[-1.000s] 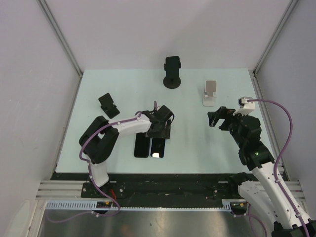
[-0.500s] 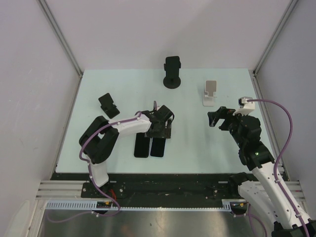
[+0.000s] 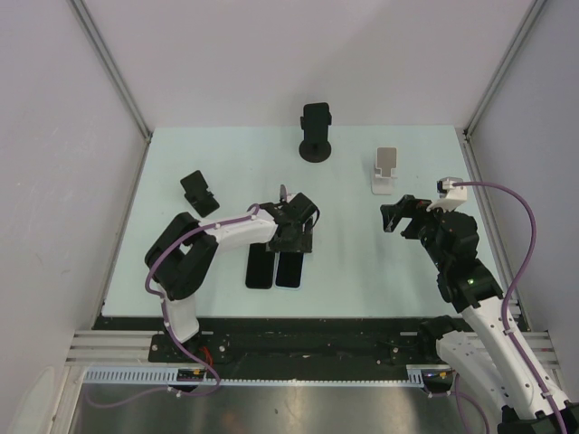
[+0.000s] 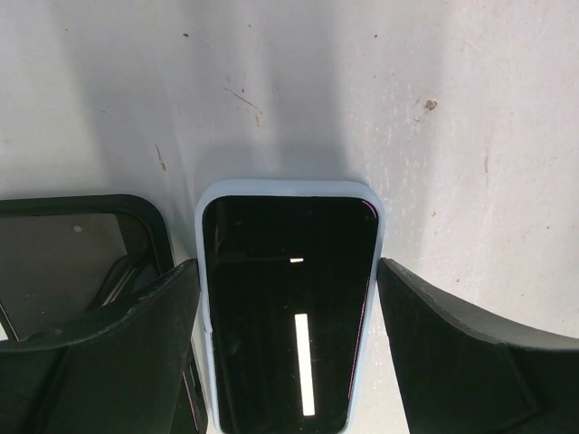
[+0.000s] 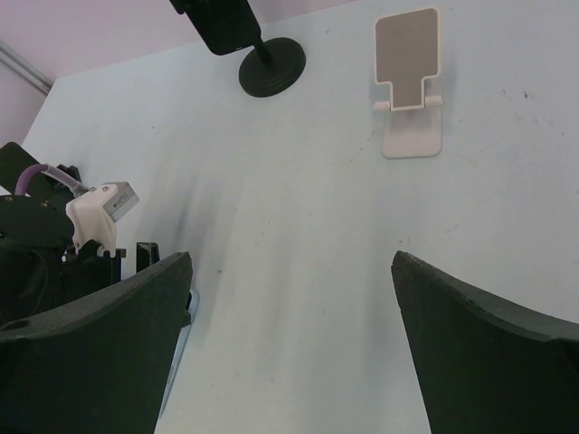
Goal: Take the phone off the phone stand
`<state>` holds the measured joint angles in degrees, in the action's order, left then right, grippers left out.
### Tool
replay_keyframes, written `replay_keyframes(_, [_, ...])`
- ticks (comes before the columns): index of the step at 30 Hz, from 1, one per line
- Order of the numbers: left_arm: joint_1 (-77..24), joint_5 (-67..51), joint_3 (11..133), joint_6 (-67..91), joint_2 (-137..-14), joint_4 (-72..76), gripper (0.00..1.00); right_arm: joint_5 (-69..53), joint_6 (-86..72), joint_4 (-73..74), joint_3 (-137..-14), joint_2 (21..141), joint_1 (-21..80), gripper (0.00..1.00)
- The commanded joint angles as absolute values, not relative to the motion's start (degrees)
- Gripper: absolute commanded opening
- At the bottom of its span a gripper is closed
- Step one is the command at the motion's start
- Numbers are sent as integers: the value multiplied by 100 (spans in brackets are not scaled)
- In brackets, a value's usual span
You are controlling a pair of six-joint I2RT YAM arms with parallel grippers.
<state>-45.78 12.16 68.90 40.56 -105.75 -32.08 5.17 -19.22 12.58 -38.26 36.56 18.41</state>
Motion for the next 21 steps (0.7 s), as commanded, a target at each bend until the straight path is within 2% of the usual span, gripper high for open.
replay_keyframes(1, [-4597,1547,6882,4359,-10336,-3155,80,545,-1872,1169,-3797,3630,1828,98])
replay_keyframes(5, [-4597,1714,6838,4473,-10248,-3155,77,554,-1872,1160,-3797,3630,1837,98])
replay_keyframes(13, [-4597,1732,6838,4535,-10257,-3155,77,536,-1863,1160,-3797,3639,1820,98])
replay_keyframes(21, [-4597,1670,6829,4553,-10204,-3155,85,510,-1863,1160,-3797,3639,1828,98])
